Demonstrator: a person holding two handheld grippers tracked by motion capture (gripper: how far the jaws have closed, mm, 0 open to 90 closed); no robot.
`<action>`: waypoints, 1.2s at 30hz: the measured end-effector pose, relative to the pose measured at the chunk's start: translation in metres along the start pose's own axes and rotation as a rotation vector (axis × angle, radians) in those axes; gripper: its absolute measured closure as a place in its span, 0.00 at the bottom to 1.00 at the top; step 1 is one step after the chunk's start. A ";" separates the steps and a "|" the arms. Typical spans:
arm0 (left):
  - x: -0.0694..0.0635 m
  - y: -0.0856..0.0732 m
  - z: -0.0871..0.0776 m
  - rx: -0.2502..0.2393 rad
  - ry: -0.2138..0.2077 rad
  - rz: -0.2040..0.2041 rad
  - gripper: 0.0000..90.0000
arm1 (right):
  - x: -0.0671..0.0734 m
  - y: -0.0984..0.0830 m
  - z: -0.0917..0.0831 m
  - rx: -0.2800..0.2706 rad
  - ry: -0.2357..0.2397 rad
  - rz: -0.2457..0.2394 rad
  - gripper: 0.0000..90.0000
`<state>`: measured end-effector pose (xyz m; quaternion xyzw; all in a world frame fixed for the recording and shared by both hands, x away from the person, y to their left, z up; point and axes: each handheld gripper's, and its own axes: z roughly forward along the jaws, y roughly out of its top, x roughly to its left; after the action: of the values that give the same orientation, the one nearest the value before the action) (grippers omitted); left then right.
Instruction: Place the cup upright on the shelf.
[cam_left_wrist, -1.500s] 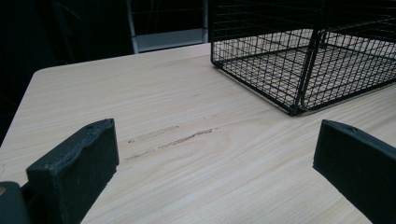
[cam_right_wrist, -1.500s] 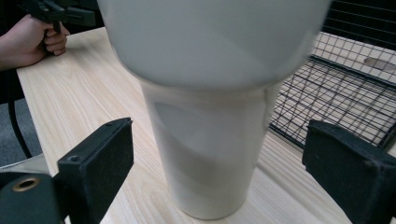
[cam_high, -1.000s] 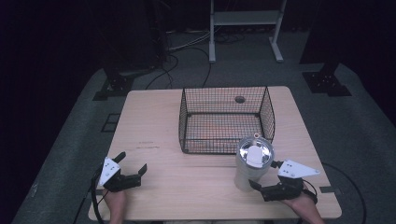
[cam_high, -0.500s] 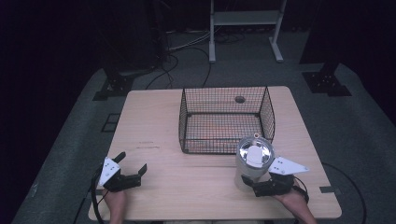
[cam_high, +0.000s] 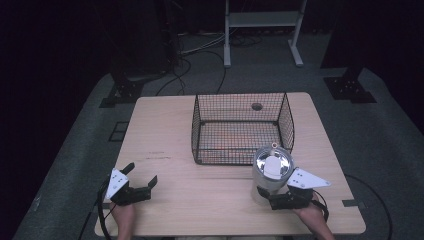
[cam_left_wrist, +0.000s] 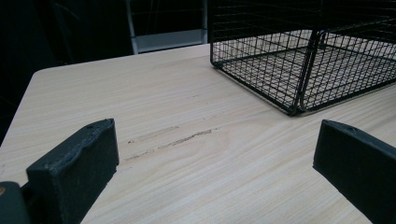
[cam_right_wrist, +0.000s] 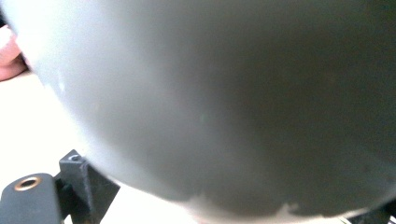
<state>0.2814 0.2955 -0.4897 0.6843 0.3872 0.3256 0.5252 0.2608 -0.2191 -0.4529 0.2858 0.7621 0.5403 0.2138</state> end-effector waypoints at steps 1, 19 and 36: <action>0.000 0.000 0.000 0.000 0.000 0.000 0.00 | 0.000 0.000 0.000 -0.003 0.000 0.001 0.10; 0.000 0.000 0.000 0.002 -0.001 0.003 0.00 | -0.007 0.038 -0.007 -0.063 0.054 -0.004 0.11; 0.000 0.000 0.000 0.001 0.000 -0.002 0.00 | -0.010 0.075 -0.004 -0.058 0.094 -0.017 0.10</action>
<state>0.2811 0.2955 -0.4897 0.6844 0.3879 0.3248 0.5251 0.2809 -0.2099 -0.3803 0.2473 0.7578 0.5730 0.1903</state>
